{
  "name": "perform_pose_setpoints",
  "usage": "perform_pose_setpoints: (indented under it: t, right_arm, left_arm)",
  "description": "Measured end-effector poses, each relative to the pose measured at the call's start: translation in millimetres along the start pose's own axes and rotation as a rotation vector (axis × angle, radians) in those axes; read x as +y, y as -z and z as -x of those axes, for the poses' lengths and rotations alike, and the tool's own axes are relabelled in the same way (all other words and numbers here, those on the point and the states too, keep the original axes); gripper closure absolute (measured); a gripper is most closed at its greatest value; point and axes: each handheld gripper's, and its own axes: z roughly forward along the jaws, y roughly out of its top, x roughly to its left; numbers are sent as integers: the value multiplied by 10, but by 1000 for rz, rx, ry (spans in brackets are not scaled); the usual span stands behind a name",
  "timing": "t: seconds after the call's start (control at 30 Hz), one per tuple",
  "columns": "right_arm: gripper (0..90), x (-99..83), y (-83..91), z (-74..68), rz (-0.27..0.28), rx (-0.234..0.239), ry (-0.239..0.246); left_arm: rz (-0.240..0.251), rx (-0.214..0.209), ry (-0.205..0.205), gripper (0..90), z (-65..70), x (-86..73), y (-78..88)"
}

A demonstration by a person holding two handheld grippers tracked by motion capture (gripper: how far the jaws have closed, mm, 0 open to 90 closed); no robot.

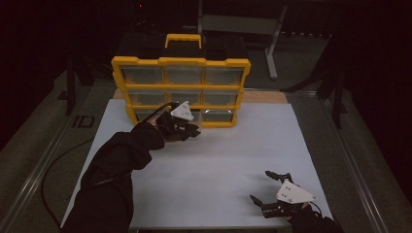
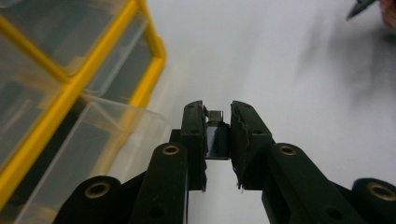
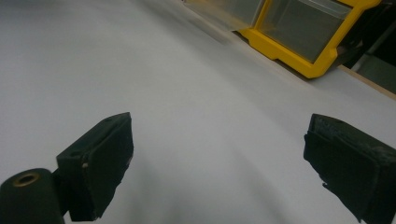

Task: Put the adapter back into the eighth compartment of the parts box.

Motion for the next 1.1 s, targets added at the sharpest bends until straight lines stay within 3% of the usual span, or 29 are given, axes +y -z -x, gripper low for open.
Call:
perform_pose_setpoints:
  t: [0.4, 0.6, 0.7, 1.1]
  right_arm:
    - [84, -1, -1, 3, 2, -4, 3]
    - [84, 0, 1, 1, 1, -2, 0]
    - [84, -1, 2, 1, 1, -2, -1]
    - [84, -1, -2, -4, 5, -5, -2]
  left_arm:
    - [45, 29, 73, 756, -178, -43, 111]
    - [39, 77, 101, 756, -243, -56, 125]
    - [52, 99, 147, 756, -286, -63, 126]
    - [77, 170, 205, 756, -364, -144, 25]
